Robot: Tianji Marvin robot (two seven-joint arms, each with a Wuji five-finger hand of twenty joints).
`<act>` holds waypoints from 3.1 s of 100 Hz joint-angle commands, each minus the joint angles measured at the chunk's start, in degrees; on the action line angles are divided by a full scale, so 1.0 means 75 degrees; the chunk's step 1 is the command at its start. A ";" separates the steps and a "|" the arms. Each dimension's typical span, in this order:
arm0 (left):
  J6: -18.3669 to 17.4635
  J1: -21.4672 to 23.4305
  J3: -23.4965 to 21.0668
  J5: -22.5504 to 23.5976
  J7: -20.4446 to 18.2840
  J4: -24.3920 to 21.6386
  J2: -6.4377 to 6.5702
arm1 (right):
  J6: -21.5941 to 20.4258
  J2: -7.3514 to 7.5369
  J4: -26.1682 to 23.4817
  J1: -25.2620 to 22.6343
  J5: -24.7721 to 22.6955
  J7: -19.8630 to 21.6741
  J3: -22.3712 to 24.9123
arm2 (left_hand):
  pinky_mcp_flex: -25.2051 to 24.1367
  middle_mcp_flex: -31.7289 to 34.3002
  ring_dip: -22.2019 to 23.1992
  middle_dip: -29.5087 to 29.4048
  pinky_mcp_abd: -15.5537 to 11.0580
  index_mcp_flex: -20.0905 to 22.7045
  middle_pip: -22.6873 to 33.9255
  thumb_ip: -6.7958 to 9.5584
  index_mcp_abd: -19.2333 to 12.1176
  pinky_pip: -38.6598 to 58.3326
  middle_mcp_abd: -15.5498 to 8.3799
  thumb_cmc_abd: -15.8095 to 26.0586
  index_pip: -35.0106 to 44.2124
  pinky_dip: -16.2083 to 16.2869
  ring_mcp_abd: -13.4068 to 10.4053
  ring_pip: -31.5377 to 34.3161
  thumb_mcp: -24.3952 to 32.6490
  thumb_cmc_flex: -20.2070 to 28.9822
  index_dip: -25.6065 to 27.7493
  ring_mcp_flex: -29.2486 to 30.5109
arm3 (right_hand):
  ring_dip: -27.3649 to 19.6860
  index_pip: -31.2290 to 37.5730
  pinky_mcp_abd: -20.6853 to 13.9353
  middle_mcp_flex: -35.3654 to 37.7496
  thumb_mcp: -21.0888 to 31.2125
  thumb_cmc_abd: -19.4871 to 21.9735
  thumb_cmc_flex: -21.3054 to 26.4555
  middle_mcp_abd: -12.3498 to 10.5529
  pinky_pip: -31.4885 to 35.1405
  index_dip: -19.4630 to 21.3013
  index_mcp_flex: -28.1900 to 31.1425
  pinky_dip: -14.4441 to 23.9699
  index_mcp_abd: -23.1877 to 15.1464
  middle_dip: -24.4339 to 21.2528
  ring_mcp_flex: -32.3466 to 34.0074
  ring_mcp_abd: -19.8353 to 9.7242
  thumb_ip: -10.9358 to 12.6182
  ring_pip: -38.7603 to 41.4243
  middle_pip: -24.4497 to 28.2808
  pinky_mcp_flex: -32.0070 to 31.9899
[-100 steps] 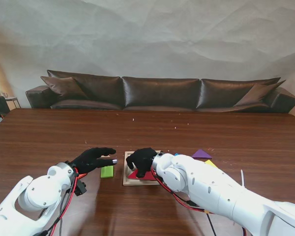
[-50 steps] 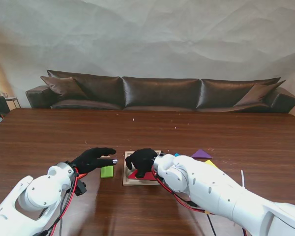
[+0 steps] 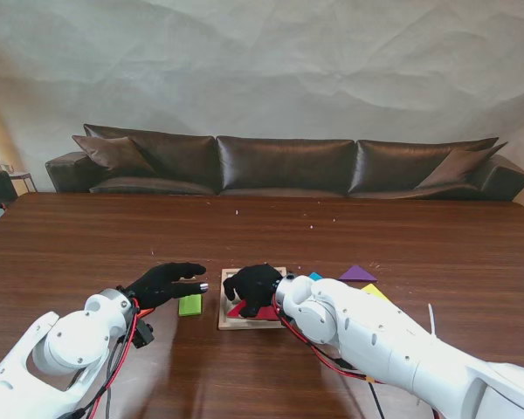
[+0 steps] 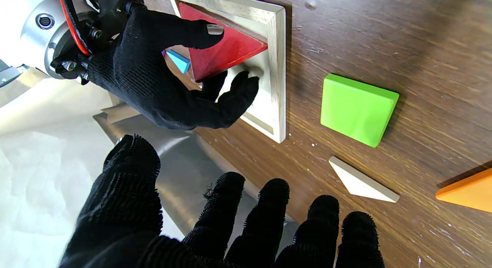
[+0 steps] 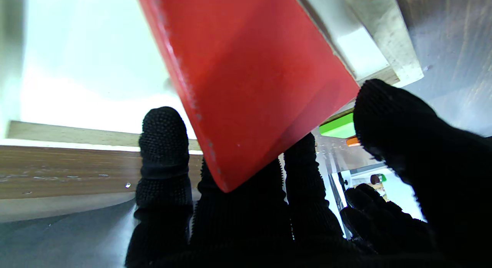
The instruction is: Assemble the tangram pieces into a square
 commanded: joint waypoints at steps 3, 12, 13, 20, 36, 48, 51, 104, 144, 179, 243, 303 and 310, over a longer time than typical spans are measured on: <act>0.0043 0.0002 0.0009 -0.0040 -0.0160 -0.0006 -0.0009 | -0.0006 0.0017 -0.0064 -0.0058 -0.0108 0.0098 0.0000 | -0.0170 0.0050 -0.0007 0.0085 -0.0255 0.0105 0.0014 0.0282 0.0009 -0.0126 0.0057 0.0374 -0.0036 0.0074 -0.0058 -0.0105 -0.0160 0.0131 -0.0044 -0.0066 | -0.0142 0.0033 -0.0017 -0.0464 -0.0131 0.0308 -0.0506 0.0133 -0.0305 -0.0051 -0.0472 -0.0085 0.0117 -0.0173 -0.0324 0.0100 0.0136 -0.0212 0.0040 -0.0507; 0.0048 -0.0002 0.0013 -0.0045 -0.0170 -0.0004 -0.0008 | 0.0034 0.0042 -0.0115 -0.0068 -0.0149 0.0103 0.0017 | -0.0169 0.0056 -0.0006 0.0086 -0.0254 0.0102 0.0015 0.0282 0.0013 -0.0125 0.0062 0.0376 -0.0039 0.0075 -0.0056 -0.0104 -0.0162 0.0130 -0.0045 -0.0062 | -0.0230 -0.0004 0.0002 -0.0755 -0.0301 0.0558 -0.0725 0.0182 -0.0426 -0.0075 -0.0712 -0.0148 0.0202 -0.0166 -0.0575 0.0162 0.0125 -0.0342 0.0071 -0.0721; 0.0048 -0.0002 0.0013 -0.0045 -0.0170 -0.0004 -0.0008 | 0.0038 0.0045 -0.0120 -0.0069 -0.0154 0.0103 0.0019 | -0.0168 0.0058 -0.0005 0.0086 -0.0254 0.0103 0.0016 0.0282 0.0016 -0.0125 0.0063 0.0376 -0.0038 0.0075 -0.0052 -0.0101 -0.0162 0.0131 -0.0045 -0.0056 | -0.0234 -0.0005 0.0003 -0.0769 -0.0315 0.0583 -0.0739 0.0180 -0.0428 -0.0077 -0.0723 -0.0150 0.0207 -0.0165 -0.0579 0.0164 0.0125 -0.0341 0.0078 -0.0731; 0.0045 -0.0004 0.0013 -0.0050 -0.0170 -0.0001 -0.0008 | 0.0092 0.0069 -0.0169 -0.0075 -0.0194 0.0116 0.0030 | -0.0170 0.0064 -0.0006 0.0087 -0.0249 0.0101 0.0017 0.0283 0.0031 -0.0126 0.0102 0.0379 -0.0040 0.0075 -0.0034 -0.0106 -0.0158 0.0137 -0.0046 -0.0066 | -0.0255 -0.0026 -0.0004 -0.0878 -0.0401 0.0704 -0.0843 0.0201 -0.0449 -0.0091 -0.0806 -0.0165 0.0223 -0.0169 -0.0655 0.0175 0.0120 -0.0348 0.0092 -0.0810; 0.0043 -0.0010 0.0015 -0.0061 -0.0171 0.0011 -0.0009 | 0.0132 0.0114 -0.0244 -0.0109 -0.0243 0.0119 0.0083 | -0.0167 0.0080 -0.0002 0.0089 -0.0251 0.0111 0.0020 0.0283 0.0030 -0.0125 0.0082 0.0367 -0.0038 0.0076 -0.0046 -0.0097 -0.0159 0.0140 -0.0046 -0.0044 | -0.0280 -0.0007 0.0023 -0.0968 -0.0563 0.0858 -0.0962 0.0245 -0.0429 -0.0102 -0.0804 -0.0180 0.0174 -0.0172 -0.0732 0.0217 0.0140 -0.0284 0.0152 -0.0857; 0.0041 -0.0025 0.0026 -0.0073 -0.0194 0.0026 -0.0005 | 0.0102 0.0120 -0.0239 -0.0101 -0.0245 0.0130 0.0086 | -0.0166 0.0087 -0.0002 0.0090 -0.0247 0.0120 0.0020 0.0283 0.0033 -0.0124 0.0086 0.0376 -0.0035 0.0077 -0.0046 -0.0100 -0.0154 0.0142 -0.0045 -0.0046 | -0.0321 -0.0123 0.0081 -0.1115 -0.0785 0.1165 -0.1120 0.0318 -0.0467 -0.0162 -0.0751 -0.0199 -0.0302 -0.0197 -0.0868 0.0255 0.0185 -0.0243 0.0130 -0.1004; 0.0043 -0.0026 0.0027 -0.0075 -0.0199 0.0028 -0.0004 | 0.0095 0.0120 -0.0235 -0.0094 -0.0236 0.0141 0.0082 | -0.0163 0.0097 0.0000 0.0092 -0.0250 0.0124 0.0024 0.0282 0.0040 -0.0123 0.0080 0.0371 -0.0033 0.0077 -0.0047 -0.0095 -0.0157 0.0139 -0.0045 -0.0034 | -0.0328 -0.0129 0.0080 -0.1132 -0.0828 0.1210 -0.1149 0.0314 -0.0473 -0.0166 -0.0686 -0.0198 -0.0405 -0.0197 -0.0900 0.0272 0.0194 -0.0238 0.0131 -0.1034; 0.0045 -0.0033 0.0028 -0.0086 -0.0191 0.0042 -0.0007 | -0.0034 0.0163 -0.0319 -0.0106 -0.0396 0.0022 0.0112 | -0.0157 0.0141 0.0039 0.0096 -0.0240 0.0144 0.0029 0.0280 0.0034 -0.0120 0.0104 0.0368 -0.0027 0.0080 -0.0001 -0.0051 -0.0146 0.0136 -0.0043 0.0048 | -0.0397 -0.0535 0.0093 -0.1591 -0.1149 0.1389 -0.1331 0.0400 -0.0479 -0.0231 -0.0356 -0.0099 -0.1293 -0.0198 -0.1500 0.0377 0.0273 -0.0073 0.0096 -0.1397; 0.0015 -0.0033 0.0017 -0.0087 -0.0192 0.0064 -0.0006 | 0.0054 0.0178 -0.0366 -0.0103 -0.0619 -0.0190 0.0140 | -0.0154 0.0144 0.0046 0.0096 -0.0235 0.0175 0.0027 0.0279 0.0043 -0.0120 0.0105 0.0365 -0.0008 0.0081 0.0001 -0.0049 -0.0138 0.0136 -0.0029 0.0057 | -0.0420 -0.0563 0.0127 -0.1643 -0.1216 0.1491 -0.1431 0.0489 -0.0410 -0.0164 0.0086 -0.0039 -0.1242 -0.0203 -0.1543 0.0400 0.0264 -0.0009 0.0047 -0.1406; -0.0011 -0.0030 0.0004 -0.0080 -0.0185 0.0074 -0.0006 | 0.0308 0.0332 -0.0605 -0.0187 -0.0993 -0.0315 0.0291 | -0.0154 0.0155 0.0049 0.0098 -0.0231 0.0192 0.0029 0.0279 0.0053 -0.0120 0.0109 0.0368 -0.0001 0.0082 0.0016 -0.0049 -0.0129 0.0137 -0.0017 0.0061 | -0.0417 -0.0683 0.0118 -0.1866 -0.1614 0.2126 -0.1662 0.0520 -0.0476 -0.0090 0.0151 -0.0017 -0.1235 -0.0172 -0.1793 0.0408 0.0351 0.0051 0.0056 -0.1572; -0.0024 -0.0046 0.0010 -0.0091 -0.0218 0.0092 0.0001 | 0.0466 0.0550 -0.0868 -0.0112 -0.1057 0.0368 0.0195 | -0.0140 0.0185 0.0054 0.0102 -0.0225 0.0236 0.0037 0.0278 0.0079 -0.0114 0.0130 0.0369 0.0010 0.0085 0.0016 -0.0041 -0.0111 0.0133 -0.0006 0.0085 | 0.0627 -0.1218 0.0024 -0.1648 -0.0223 0.2753 -0.0651 0.0132 -0.0281 -0.0489 0.0553 0.0182 -0.2241 0.1287 -0.1588 -0.0021 0.0973 0.2083 0.1098 -0.1499; -0.0010 -0.0063 0.0032 -0.0103 -0.0234 0.0103 0.0002 | 0.0517 0.0490 -0.0764 -0.0009 -0.1090 0.0361 -0.0039 | -0.0141 0.0190 0.0055 0.0101 -0.0223 0.0247 0.0033 0.0276 0.0087 -0.0114 0.0151 0.0384 0.0008 0.0087 0.0025 -0.0042 -0.0093 0.0125 -0.0005 0.0090 | 0.0774 -0.0832 0.0004 -0.1827 -0.0606 0.2643 -0.1068 0.0209 -0.0234 -0.0281 0.0625 0.0211 -0.1708 0.1422 -0.1523 -0.0102 0.0963 0.2514 0.1058 -0.1500; -0.0007 -0.0064 0.0033 -0.0106 -0.0237 0.0104 0.0003 | 0.0498 0.0482 -0.0745 -0.0002 -0.1084 0.0348 -0.0053 | -0.0138 0.0194 0.0056 0.0101 -0.0224 0.0253 0.0035 0.0275 0.0075 -0.0113 0.0128 0.0391 0.0011 0.0087 0.0015 -0.0041 -0.0092 0.0122 -0.0004 0.0094 | 0.0761 -0.0805 0.0001 -0.1868 -0.0654 0.2629 -0.1108 0.0244 -0.0239 -0.0239 0.0743 0.0210 -0.1765 0.1375 -0.1554 -0.0134 0.0951 0.2491 0.0996 -0.1512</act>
